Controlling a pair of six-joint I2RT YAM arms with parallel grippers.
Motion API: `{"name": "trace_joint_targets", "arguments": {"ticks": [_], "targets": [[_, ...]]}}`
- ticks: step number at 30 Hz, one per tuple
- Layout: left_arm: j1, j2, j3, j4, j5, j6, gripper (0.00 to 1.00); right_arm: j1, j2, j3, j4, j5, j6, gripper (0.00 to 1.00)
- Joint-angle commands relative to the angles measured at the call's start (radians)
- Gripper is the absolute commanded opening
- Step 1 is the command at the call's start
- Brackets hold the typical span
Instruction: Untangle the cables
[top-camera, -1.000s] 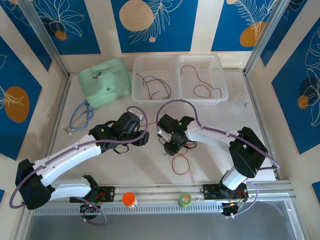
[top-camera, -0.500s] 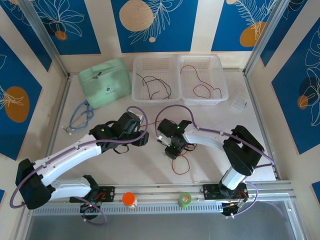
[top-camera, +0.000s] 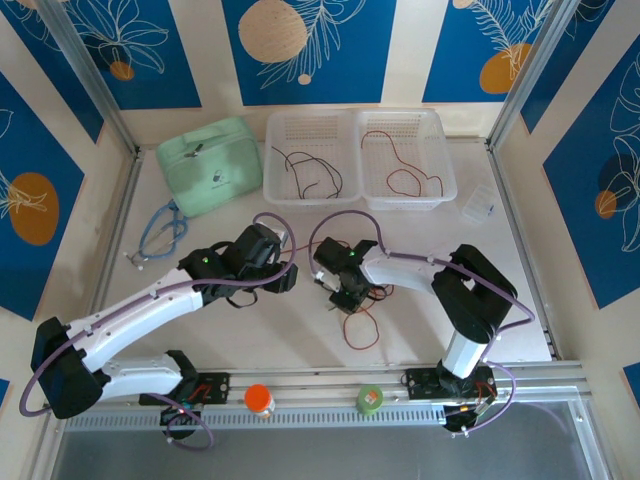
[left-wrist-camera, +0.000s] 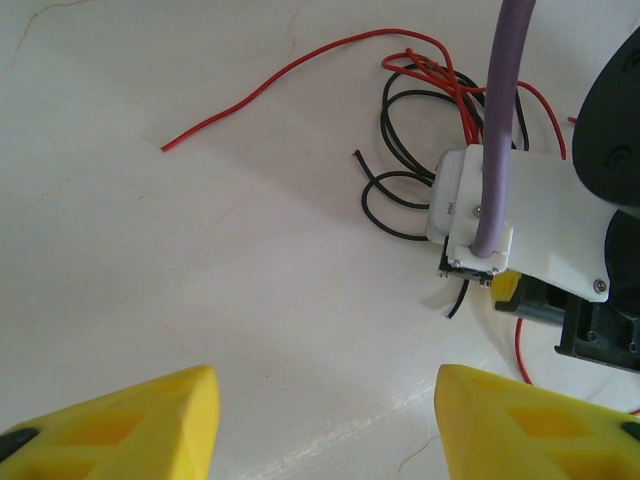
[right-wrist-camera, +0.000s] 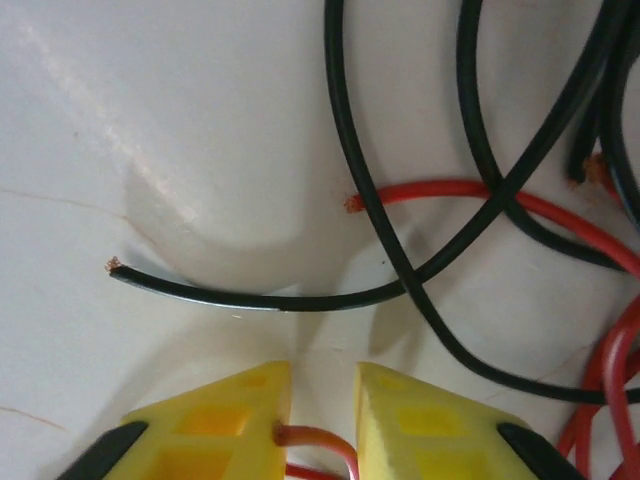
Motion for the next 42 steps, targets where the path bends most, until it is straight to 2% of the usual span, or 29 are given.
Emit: {"name": "trace_joint_targets", "arguments": {"ticks": [1, 5, 10, 16, 23, 29, 36, 42], "targets": [[0.012, 0.001, 0.026, -0.016, -0.009, -0.011, 0.58, -0.005, -0.025, 0.026, -0.01, -0.003, 0.003, 0.02], [0.011, 0.004, 0.021, -0.01, -0.005, -0.009, 0.58, 0.001, -0.16, 0.062, -0.072, 0.022, 0.03, 0.0], [0.012, 0.01, -0.005, 0.041, 0.027, 0.01, 0.57, -0.017, -0.411, 0.227, -0.238, 0.064, 0.058, 0.0], [0.009, 0.033, -0.049, 0.167, 0.115, 0.043, 0.58, -0.13, -0.582, 0.444, -0.347, -0.016, 0.094, 0.0], [-0.019, 0.071, -0.077, 0.331, 0.17, 0.135, 0.61, -0.3, -0.598, 0.617, -0.379, -0.144, 0.149, 0.0], [-0.067, 0.07, -0.175, 0.572, 0.141, 0.292, 0.76, -0.429, -0.571, 0.725, -0.375, -0.274, 0.226, 0.0], [-0.08, 0.092, -0.272, 0.811, 0.138, 0.378, 0.77, -0.511, -0.506, 0.867, -0.369, -0.409, 0.3, 0.0], [-0.104, 0.146, -0.263, 0.866, 0.126, 0.45, 0.79, -0.529, -0.431, 1.01, -0.376, -0.473, 0.343, 0.0]]}}
